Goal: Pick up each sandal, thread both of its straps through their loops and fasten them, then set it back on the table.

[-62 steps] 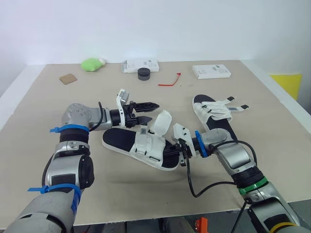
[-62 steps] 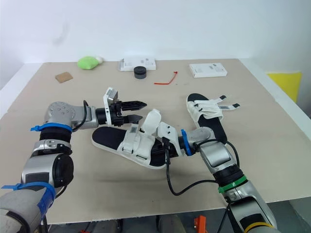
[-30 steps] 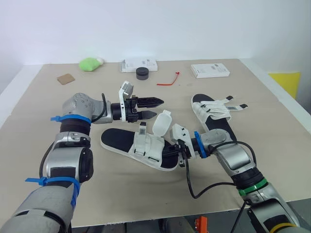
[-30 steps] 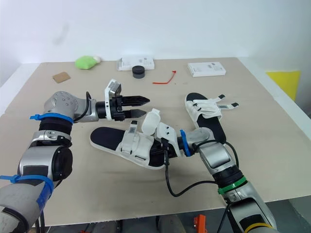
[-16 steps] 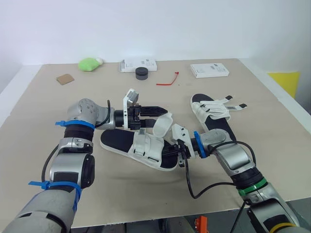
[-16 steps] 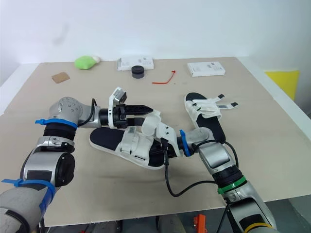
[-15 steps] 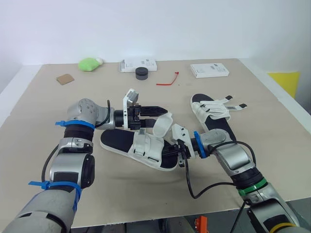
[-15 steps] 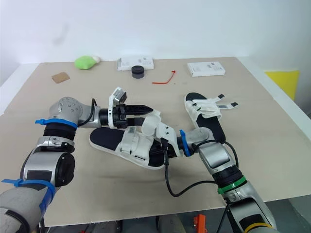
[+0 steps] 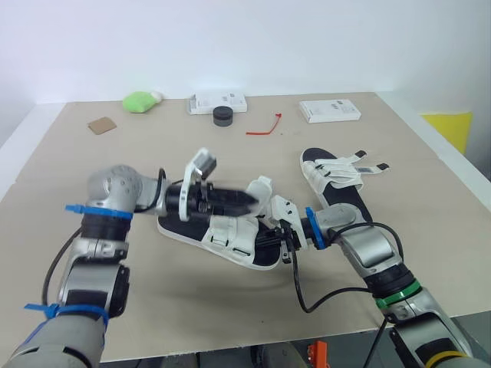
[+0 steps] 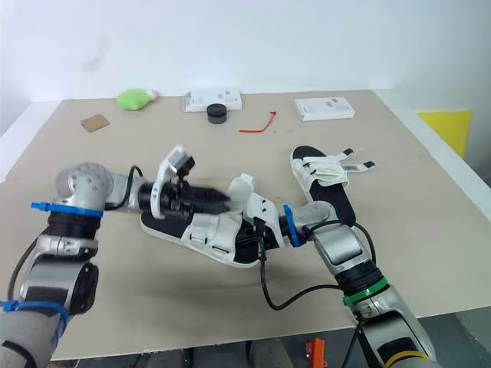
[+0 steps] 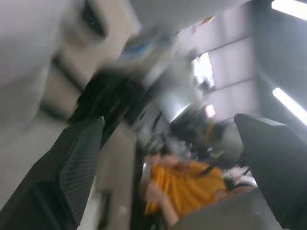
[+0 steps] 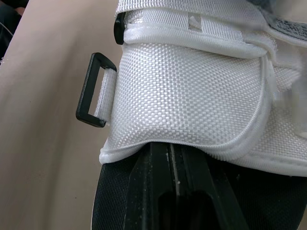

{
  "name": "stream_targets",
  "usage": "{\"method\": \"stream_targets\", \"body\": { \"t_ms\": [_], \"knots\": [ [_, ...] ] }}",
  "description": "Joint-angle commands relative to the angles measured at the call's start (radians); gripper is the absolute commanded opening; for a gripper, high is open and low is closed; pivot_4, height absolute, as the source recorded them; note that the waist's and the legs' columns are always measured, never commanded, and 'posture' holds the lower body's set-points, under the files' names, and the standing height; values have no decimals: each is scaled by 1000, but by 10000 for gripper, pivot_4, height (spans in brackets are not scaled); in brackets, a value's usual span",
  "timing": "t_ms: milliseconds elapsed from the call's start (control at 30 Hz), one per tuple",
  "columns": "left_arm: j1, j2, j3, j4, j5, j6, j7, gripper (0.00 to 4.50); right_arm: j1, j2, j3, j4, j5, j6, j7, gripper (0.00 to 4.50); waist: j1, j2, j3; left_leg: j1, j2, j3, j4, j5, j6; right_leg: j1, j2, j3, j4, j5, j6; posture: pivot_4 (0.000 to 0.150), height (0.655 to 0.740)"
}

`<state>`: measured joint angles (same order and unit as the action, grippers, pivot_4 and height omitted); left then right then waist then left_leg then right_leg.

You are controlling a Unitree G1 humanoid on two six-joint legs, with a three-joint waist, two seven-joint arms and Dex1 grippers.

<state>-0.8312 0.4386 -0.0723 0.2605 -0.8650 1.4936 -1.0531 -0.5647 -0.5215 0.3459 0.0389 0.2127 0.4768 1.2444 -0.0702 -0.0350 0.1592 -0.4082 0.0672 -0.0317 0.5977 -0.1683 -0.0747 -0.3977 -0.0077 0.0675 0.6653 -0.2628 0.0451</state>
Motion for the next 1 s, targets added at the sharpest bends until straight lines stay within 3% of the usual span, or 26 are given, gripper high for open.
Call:
{"method": "stream_targets", "body": {
  "t_ms": [33,333,667,1000],
  "knots": [
    [17,11,-63,-30,46,-87,-23,44872,22,-8,36,31,-24,24,-3,0,0,0,0,0,0,0,1,0,0,1,0,0,0,0,0,1500,7400],
    [-201,-23,281,322,-71,20,20,44872,38,-24,32,12,-21,33,-2,0,0,-1,1,-2,0,0,2,-1,2,-1,1,1,0,-1,1,1500,7400],
    [-190,-63,170,419,87,-111,54,44872,27,-10,39,15,-19,31,-4,0,0,-2,1,-2,-1,0,2,-2,3,0,1,1,1,-2,1,1500,7400],
    [-288,-74,215,608,146,-210,10,44872,51,-19,39,-14,-15,43,-13,0,0,-2,1,-2,-1,0,2,-2,3,-1,1,1,1,-2,1,1500,7400]
  ]
}}
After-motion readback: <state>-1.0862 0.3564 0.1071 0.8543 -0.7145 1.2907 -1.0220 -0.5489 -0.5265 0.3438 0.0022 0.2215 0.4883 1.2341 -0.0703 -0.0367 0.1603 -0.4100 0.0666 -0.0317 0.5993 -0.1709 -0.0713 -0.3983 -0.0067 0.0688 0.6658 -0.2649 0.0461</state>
